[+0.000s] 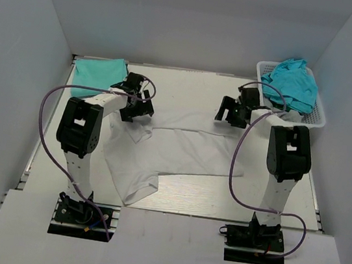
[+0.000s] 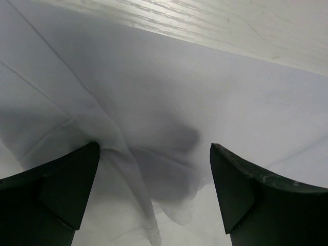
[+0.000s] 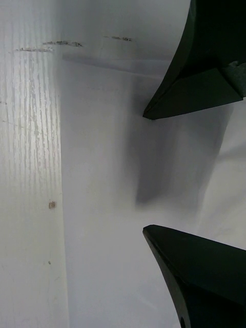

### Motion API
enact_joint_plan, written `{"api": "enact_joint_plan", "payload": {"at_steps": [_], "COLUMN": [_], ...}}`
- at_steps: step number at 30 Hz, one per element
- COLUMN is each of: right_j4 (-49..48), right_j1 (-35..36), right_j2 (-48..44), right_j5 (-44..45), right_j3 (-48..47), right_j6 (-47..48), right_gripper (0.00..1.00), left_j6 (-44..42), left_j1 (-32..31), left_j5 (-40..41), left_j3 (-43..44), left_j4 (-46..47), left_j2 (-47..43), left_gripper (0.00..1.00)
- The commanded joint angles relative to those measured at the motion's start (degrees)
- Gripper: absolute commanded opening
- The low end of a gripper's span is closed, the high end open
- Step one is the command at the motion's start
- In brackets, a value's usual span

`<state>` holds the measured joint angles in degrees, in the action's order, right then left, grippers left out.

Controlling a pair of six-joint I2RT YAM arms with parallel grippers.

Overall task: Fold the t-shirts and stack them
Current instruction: Grap the side of the flattened tshirt closest away from the robot with both arms

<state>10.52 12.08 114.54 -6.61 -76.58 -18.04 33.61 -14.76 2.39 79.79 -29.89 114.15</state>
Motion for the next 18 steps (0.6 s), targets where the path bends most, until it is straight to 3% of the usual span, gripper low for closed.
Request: {"api": "enact_joint_plan", "payload": {"at_steps": [1, 6, 11, 15, 18], "right_j4": [4.3, 8.0, 14.0, 17.5, 15.1], "right_j1": [-0.2, -0.2, -1.0, -0.8, -0.4], "right_j2": [3.9, 7.9, 13.0, 13.3, 9.7], "right_j5": [2.7, 6.3, 12.3, 13.0, 9.7], "right_j3": [-0.4, -7.1, -17.4, -24.3, -24.9], "right_j6": [-3.0, -4.5, -6.6, -4.1, -0.5], "right_gripper": [0.9, 0.9, 0.9, 0.9, 0.9], "left_j6": [-0.5, -2.0, -3.9, -5.7, -6.9], "left_j1": [0.7, 0.7, 0.7, 0.7, 0.7], "left_j5": [0.4, -3.3, -7.0, -4.4, -2.1], "left_j3": [-3.1, 1.6, 13.0, 23.4, 25.5], "left_j4": [-3.3, -2.7, -2.7, -7.1, -9.6], "left_j2": [0.5, 4.8, 11.7, 14.3, 13.1], "left_gripper": [1.0, 1.0, 1.0, 1.0, 1.0]}}
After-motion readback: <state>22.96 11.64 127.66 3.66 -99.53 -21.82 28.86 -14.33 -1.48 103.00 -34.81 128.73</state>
